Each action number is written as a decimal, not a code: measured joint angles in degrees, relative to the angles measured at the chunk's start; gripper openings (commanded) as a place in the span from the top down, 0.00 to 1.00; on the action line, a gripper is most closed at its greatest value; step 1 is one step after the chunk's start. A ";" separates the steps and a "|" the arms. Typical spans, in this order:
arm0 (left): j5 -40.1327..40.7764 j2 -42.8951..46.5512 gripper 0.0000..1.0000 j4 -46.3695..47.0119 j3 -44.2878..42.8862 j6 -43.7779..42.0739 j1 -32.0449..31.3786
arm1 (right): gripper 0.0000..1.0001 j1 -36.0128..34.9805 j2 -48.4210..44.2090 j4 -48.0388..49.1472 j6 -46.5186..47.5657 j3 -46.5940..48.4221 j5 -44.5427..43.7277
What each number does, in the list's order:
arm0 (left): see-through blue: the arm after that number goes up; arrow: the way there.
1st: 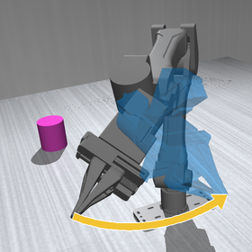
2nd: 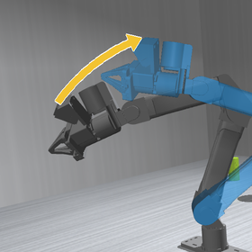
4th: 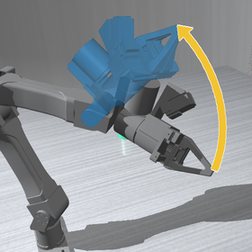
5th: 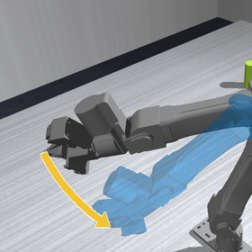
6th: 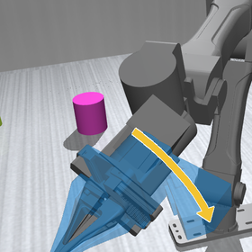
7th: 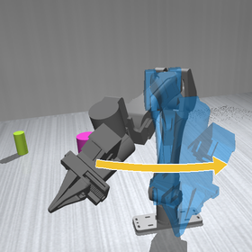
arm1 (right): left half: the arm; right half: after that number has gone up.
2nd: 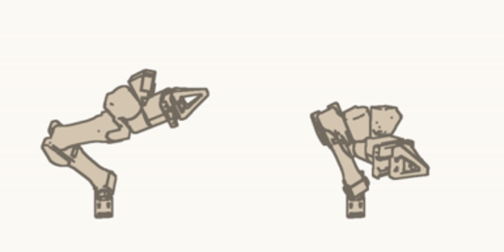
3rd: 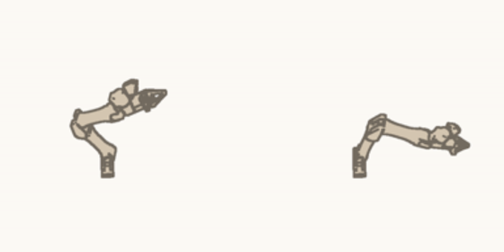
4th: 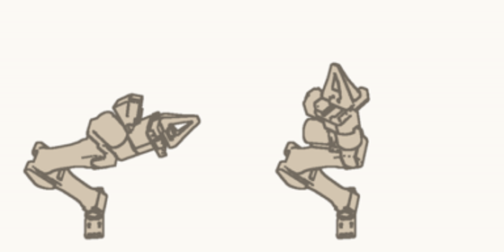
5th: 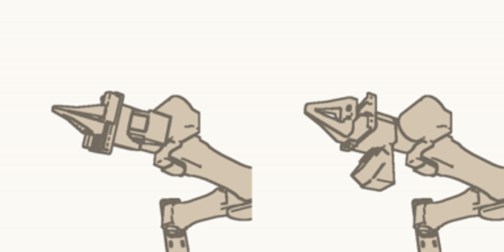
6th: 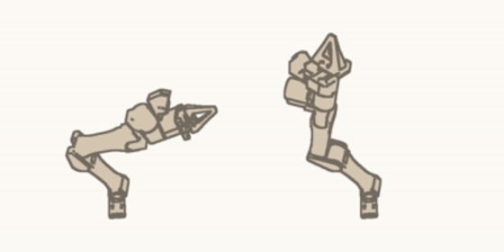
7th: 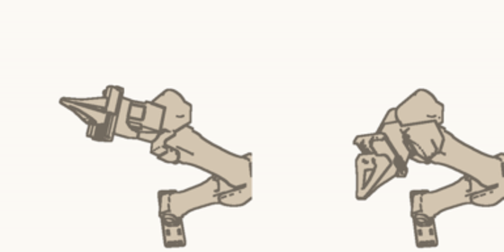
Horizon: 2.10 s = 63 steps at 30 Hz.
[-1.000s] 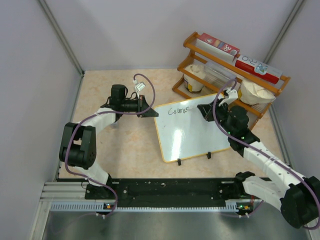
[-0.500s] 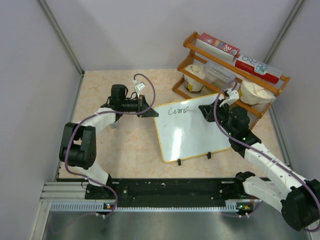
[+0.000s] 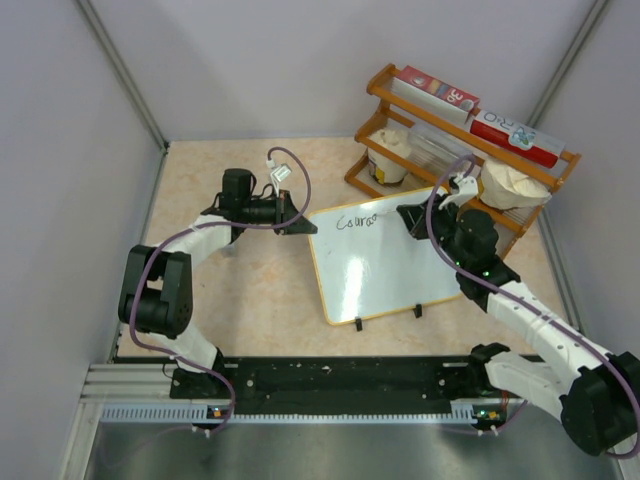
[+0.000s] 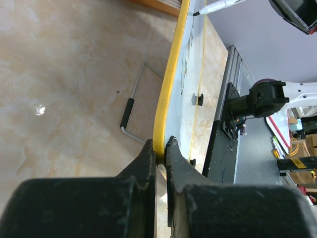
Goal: Write a sentence on the whiteboard
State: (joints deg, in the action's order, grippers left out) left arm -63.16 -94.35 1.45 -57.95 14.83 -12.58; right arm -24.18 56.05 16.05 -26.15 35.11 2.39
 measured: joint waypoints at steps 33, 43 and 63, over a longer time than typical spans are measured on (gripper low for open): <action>0.02 0.00 1.00 -0.17 -0.02 -0.02 -0.02 | 1.00 0.00 -3.15 -3.89 1.25 -1.75 1.88; 0.02 0.00 1.00 -0.17 -0.02 -0.02 -0.02 | 1.00 0.00 -4.31 -5.03 1.73 -2.64 3.32; 0.00 0.00 1.00 -0.17 -0.04 -0.07 -0.04 | 1.00 0.00 -4.87 -1.20 0.33 -3.61 6.21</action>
State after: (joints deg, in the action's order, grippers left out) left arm -63.16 -94.35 1.28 -58.00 14.76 -12.62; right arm -24.18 51.18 14.85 -25.82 31.51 8.60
